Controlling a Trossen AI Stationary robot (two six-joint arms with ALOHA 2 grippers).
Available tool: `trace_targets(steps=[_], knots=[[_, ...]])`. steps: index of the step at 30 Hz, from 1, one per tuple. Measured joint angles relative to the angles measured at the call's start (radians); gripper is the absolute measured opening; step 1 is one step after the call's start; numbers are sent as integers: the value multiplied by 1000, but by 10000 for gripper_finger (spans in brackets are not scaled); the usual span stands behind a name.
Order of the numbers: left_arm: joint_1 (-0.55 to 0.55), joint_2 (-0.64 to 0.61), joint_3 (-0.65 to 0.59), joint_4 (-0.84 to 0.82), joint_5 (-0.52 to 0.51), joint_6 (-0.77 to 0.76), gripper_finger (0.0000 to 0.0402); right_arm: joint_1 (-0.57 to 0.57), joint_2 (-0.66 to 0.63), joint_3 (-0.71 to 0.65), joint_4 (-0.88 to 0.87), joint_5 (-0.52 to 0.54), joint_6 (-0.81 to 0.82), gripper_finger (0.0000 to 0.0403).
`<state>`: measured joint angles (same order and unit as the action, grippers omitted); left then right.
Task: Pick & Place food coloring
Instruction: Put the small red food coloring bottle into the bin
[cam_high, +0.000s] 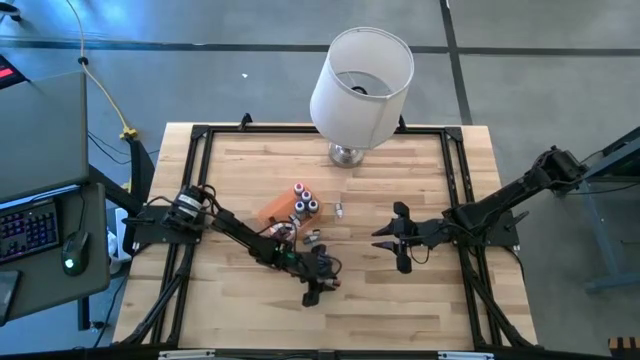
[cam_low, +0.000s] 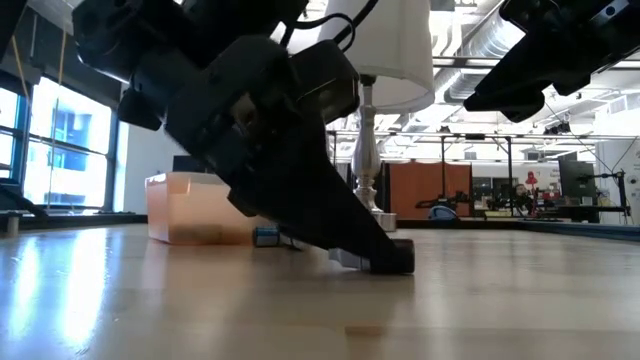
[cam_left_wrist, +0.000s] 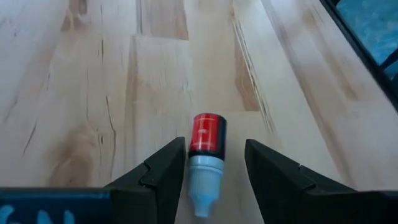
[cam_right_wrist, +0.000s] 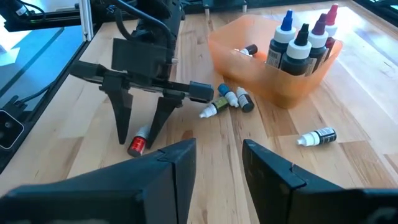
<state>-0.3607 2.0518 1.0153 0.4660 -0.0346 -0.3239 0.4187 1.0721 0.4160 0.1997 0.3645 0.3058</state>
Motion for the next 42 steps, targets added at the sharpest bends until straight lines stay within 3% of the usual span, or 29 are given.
trace_targets(steps=[9,20,27,35,42], knots=[[-1,12,2,10,-44,65,162,0,0,0,0,0,0,124],[1,12,1,10,-53,43,59,0,0,0,1,0,0,124],[3,-35,-2,-41,-23,30,86,0,0,0,2,14,0,124],[2,-280,-1,-423,-73,30,80,0,0,0,2,24,0,124],[1,-512,0,-854,-245,-69,79,0,0,0,3,26,5,124]])
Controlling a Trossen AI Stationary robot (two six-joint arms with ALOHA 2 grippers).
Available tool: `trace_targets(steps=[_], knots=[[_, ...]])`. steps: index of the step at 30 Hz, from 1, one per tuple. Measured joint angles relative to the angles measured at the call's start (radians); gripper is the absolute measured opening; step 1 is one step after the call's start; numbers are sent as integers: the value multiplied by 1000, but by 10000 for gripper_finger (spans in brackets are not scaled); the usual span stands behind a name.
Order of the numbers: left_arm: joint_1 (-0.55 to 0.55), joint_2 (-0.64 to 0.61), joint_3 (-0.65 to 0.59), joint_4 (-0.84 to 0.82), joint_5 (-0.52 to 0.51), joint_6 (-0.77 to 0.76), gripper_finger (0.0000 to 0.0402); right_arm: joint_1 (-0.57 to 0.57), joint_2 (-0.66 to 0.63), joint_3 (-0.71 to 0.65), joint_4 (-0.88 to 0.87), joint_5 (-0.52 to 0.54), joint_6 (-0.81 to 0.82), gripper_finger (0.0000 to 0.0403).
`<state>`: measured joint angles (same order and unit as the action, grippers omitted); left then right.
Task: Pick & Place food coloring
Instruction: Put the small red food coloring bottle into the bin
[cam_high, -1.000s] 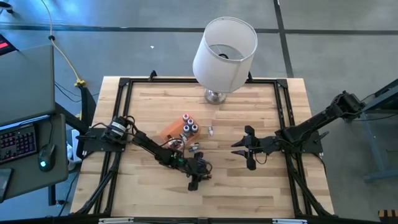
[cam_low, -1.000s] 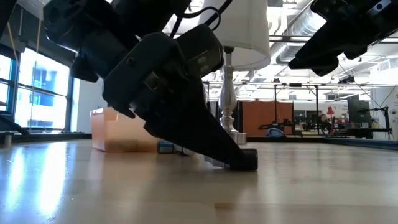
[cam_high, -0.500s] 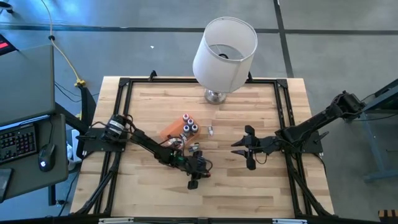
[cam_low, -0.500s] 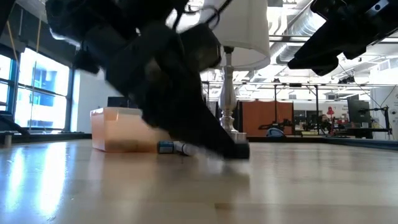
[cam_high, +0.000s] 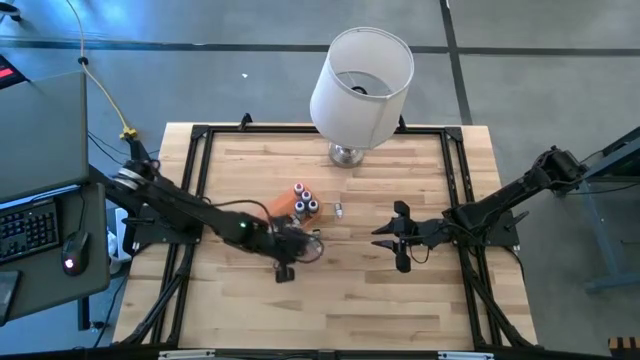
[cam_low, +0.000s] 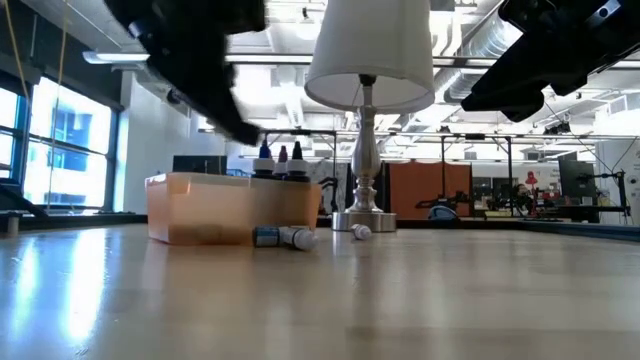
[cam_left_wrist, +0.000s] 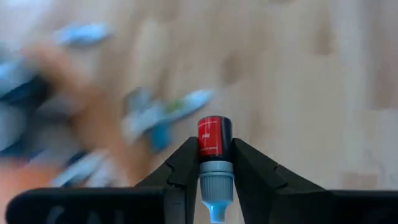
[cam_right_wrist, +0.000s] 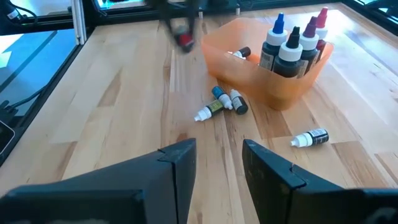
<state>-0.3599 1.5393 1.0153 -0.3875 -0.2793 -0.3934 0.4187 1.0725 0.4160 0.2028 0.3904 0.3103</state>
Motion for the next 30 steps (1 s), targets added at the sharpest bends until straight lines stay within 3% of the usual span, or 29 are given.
trace_targets(steps=[5,8,14,22,30], knots=[[0,-44,1,-223,-254,-153,81,0,0,0,0,1,1,124],[5,-46,0,-291,-339,-214,81,0,0,0,5,20,2,124],[86,13,-18,-298,-231,-241,81,0,0,0,19,62,2,124],[200,90,-15,-290,-175,-197,81,0,4,0,44,64,-4,124],[223,111,-15,-285,-127,-131,82,0,10,0,48,74,-5,124]])
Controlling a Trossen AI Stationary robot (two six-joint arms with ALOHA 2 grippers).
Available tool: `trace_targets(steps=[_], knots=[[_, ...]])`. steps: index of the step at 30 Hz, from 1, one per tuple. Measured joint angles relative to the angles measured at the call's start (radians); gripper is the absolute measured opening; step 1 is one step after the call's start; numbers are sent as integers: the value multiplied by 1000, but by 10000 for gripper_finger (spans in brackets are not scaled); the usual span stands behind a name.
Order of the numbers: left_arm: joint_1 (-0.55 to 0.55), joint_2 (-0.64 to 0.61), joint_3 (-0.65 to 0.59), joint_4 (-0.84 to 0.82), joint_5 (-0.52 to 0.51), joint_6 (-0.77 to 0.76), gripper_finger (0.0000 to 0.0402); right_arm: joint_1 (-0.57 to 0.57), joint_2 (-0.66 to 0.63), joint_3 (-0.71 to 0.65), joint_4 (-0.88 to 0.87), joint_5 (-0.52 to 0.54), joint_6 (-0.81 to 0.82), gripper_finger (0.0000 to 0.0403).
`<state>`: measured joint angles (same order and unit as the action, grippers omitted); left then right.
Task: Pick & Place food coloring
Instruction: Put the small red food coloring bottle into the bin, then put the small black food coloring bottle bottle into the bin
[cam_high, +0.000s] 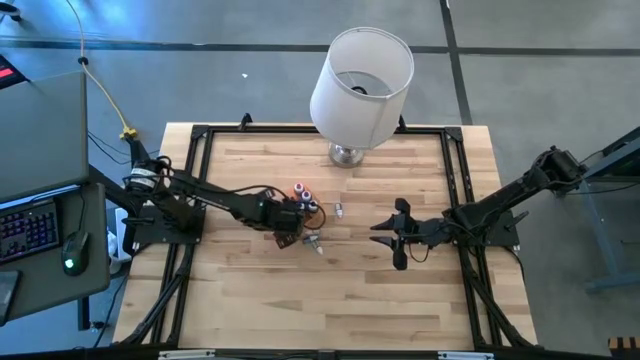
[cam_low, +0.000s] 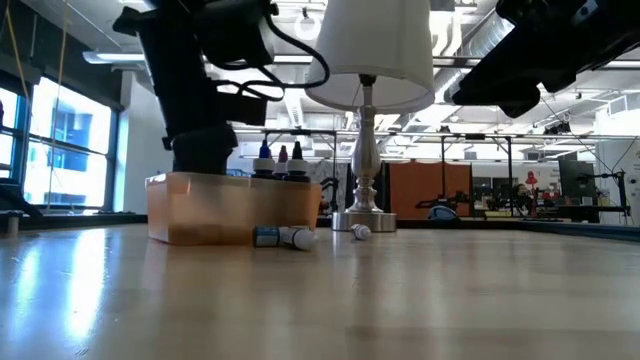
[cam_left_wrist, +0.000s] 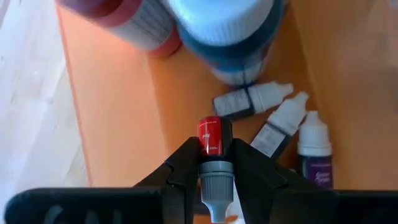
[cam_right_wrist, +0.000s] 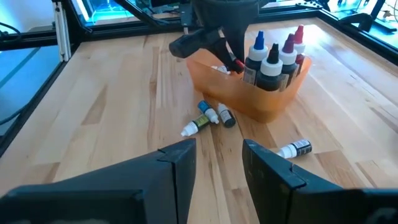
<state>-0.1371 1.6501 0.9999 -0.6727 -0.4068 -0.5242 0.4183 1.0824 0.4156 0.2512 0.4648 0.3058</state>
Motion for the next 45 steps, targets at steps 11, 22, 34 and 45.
trace_targets(steps=[11,22,34,45], knots=[[0,0,1,0,31,6,136,0,0,0,8,19,0,124],[0,11,39,-67,84,-28,140,-19,46,0,86,159,0,124],[-133,-63,318,-387,-114,-170,140,-153,499,88,366,211,79,124],[-325,-125,391,-438,-229,-240,140,-262,781,402,187,236,169,124]])
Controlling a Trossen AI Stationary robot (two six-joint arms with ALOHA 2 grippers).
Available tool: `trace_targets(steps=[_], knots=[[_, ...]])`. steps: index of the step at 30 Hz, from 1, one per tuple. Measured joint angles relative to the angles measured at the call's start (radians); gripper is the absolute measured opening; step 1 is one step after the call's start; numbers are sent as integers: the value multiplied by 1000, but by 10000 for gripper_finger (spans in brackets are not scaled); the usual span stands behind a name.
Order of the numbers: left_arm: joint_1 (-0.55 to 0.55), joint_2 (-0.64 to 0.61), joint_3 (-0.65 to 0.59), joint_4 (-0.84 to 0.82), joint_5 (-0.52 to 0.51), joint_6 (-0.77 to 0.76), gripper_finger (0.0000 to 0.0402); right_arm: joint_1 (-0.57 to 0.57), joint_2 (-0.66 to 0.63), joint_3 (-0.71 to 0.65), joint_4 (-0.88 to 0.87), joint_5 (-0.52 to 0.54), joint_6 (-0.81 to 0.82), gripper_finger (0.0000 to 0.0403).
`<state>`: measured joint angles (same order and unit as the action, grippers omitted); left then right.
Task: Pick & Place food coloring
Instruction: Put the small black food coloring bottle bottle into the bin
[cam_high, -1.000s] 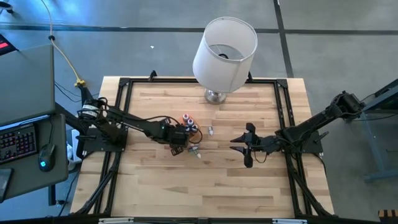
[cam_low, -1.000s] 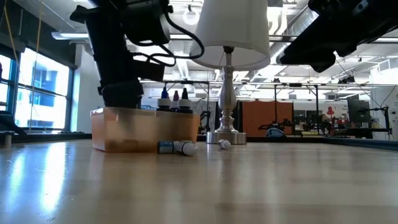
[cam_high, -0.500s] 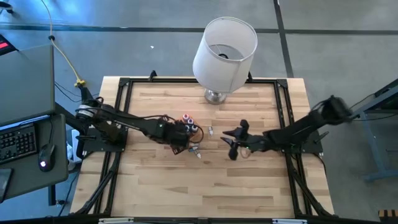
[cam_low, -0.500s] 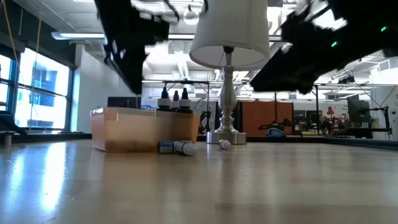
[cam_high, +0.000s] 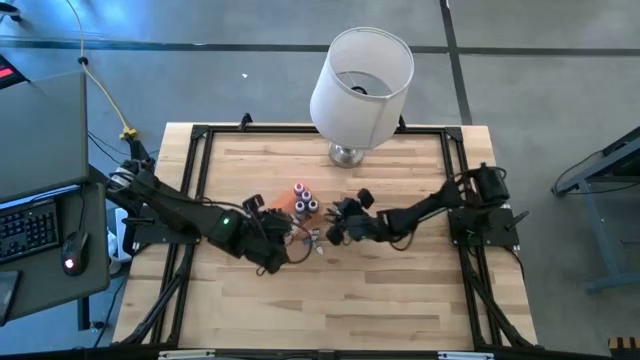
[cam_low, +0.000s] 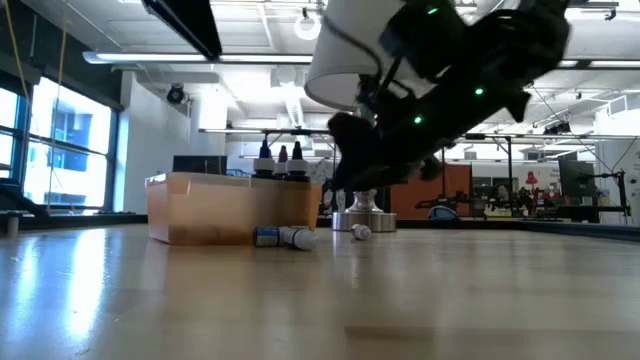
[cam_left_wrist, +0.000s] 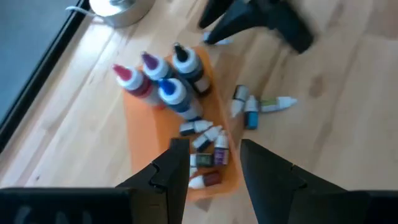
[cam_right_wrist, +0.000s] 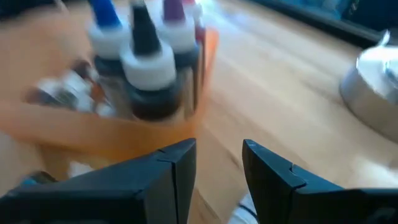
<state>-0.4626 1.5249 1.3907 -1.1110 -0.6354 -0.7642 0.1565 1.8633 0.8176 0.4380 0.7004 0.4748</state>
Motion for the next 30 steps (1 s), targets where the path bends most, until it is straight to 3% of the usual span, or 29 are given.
trace_targets(steps=[4,8,19,24,30], knots=[[-54,0,0,1,-5,-31,140,-12,39,92,-260,25,66,124],[-77,0,-12,7,-16,-56,140,-12,48,135,-384,30,176,124],[-75,0,-14,9,-22,-79,140,-32,115,134,-402,-9,273,124],[-75,1,-14,9,-22,-79,140,-31,167,138,-381,32,289,123],[-75,1,-14,9,-5,-79,140,-30,173,137,-378,51,245,80]])
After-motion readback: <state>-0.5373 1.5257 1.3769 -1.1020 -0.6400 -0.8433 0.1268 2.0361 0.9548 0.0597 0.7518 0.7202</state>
